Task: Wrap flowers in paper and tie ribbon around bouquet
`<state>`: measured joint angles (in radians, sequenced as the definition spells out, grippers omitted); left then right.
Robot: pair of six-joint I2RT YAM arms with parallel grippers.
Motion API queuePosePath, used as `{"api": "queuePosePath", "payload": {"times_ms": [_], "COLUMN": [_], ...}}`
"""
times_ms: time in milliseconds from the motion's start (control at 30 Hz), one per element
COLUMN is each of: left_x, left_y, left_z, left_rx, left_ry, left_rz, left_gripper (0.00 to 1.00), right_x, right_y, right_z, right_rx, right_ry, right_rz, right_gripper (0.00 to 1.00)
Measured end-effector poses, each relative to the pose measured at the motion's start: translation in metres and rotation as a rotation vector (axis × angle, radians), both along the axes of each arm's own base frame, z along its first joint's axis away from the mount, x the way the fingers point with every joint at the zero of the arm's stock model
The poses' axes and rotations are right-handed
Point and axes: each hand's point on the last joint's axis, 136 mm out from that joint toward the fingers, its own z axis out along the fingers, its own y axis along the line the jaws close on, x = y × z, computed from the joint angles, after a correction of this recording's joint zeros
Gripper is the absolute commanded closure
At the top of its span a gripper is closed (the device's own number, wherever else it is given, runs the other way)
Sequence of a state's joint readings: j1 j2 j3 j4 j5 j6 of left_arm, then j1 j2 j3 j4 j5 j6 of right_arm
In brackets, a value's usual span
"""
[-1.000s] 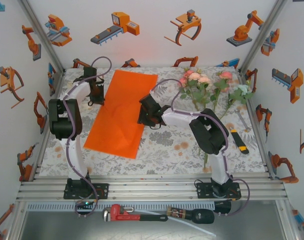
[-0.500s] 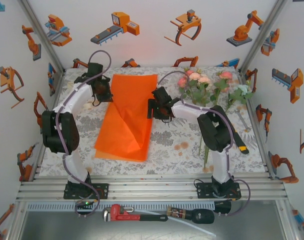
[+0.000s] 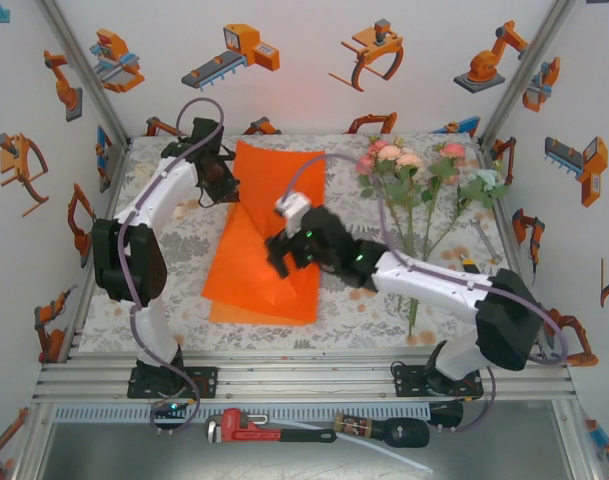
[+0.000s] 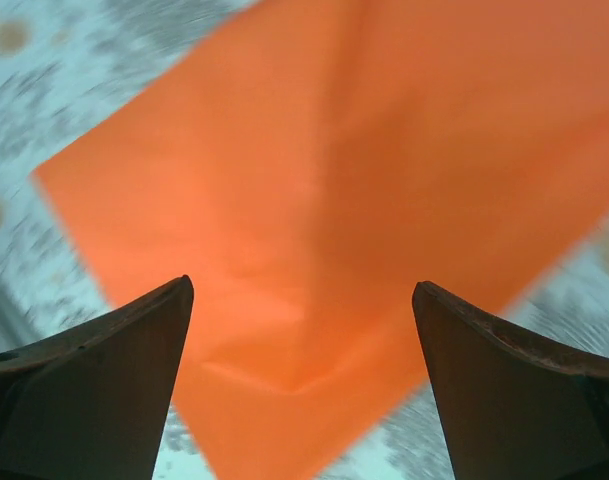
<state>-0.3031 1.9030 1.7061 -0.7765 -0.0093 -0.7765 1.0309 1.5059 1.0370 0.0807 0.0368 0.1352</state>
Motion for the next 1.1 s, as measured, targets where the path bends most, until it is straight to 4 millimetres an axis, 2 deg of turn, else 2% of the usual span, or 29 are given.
{"api": "queuePosePath", "payload": {"times_ms": [67, 100, 133, 200, 300, 367, 433, 467, 533, 567, 600, 700, 800, 867, 900, 967, 1033, 1100], "left_x": [0.004, 0.004, 0.004, 0.001, -0.002, -0.003, -0.004, -0.004, -0.003, -0.003, -0.003, 0.000, 0.002, -0.006, -0.015, -0.036, -0.057, -0.075], "left_y": [-0.001, -0.001, 0.000, 0.002, 0.004, 0.006, 0.007, 0.008, 0.009, 0.009, 0.008, 0.008, 0.013, 0.024, 0.032, 0.047, 0.056, 0.057], "left_z": [0.002, 0.001, 0.000, -0.004, -0.006, -0.007, -0.007, -0.007, -0.006, -0.006, -0.006, -0.002, 0.017, 0.040, 0.056, 0.088, 0.111, 0.111], "left_rx": [-0.004, -0.005, -0.004, 0.002, 0.007, 0.011, 0.017, 0.019, 0.022, 0.022, 0.021, 0.016, 0.018, 0.030, 0.034, 0.033, 0.005, -0.025], "left_ry": [0.004, 0.009, 0.017, 0.035, 0.052, 0.056, 0.059, 0.058, 0.056, 0.055, 0.054, 0.033, -0.061, -0.156, -0.218, -0.342, -0.466, -0.528], "left_rz": [0.021, 0.029, 0.038, 0.053, 0.075, 0.086, 0.093, 0.096, 0.099, 0.099, 0.098, 0.086, 0.067, 0.064, 0.071, 0.097, 0.109, 0.105], "left_gripper": [1.00, 1.00, 1.00, 1.00, 1.00, 1.00, 1.00, 1.00, 1.00, 1.00, 0.96, 0.66, 0.49, 0.47, 0.47, 0.50, 0.56, 0.65], "right_x": [-0.044, -0.060, -0.073, -0.084, -0.081, -0.073, -0.062, -0.056, -0.046, -0.042, -0.038, -0.034, -0.027, -0.011, 0.005, 0.031, 0.052, 0.066], "right_y": [0.040, 0.053, 0.065, 0.081, 0.096, 0.098, 0.094, 0.092, 0.088, 0.087, 0.087, 0.076, 0.060, 0.046, 0.032, 0.002, -0.027, -0.051], "right_z": [-0.021, -0.033, -0.046, -0.069, -0.098, -0.111, -0.118, -0.118, -0.112, -0.107, -0.100, -0.080, -0.052, -0.025, -0.006, 0.018, 0.028, 0.024], "right_rx": [-0.061, -0.099, -0.145, -0.229, -0.354, -0.425, -0.491, -0.514, -0.550, -0.544, -0.533, -0.485, -0.380, -0.257, -0.176, -0.042, 0.066, 0.139], "right_ry": [-0.064, -0.094, -0.131, -0.210, -0.336, -0.405, -0.476, -0.506, -0.571, -0.588, -0.608, -0.624, -0.543, -0.456, -0.412, -0.337, -0.263, -0.189], "right_rz": [0.148, 0.198, 0.237, 0.277, 0.284, 0.263, 0.217, 0.192, 0.137, 0.109, 0.080, 0.015, -0.039, -0.110, -0.172, -0.291, -0.392, -0.482], "right_gripper": [0.09, 0.08, 0.07, 0.04, 0.03, 0.04, 0.21, 0.36, 0.76, 0.90, 1.00, 1.00, 1.00, 1.00, 1.00, 1.00, 1.00, 1.00]}}
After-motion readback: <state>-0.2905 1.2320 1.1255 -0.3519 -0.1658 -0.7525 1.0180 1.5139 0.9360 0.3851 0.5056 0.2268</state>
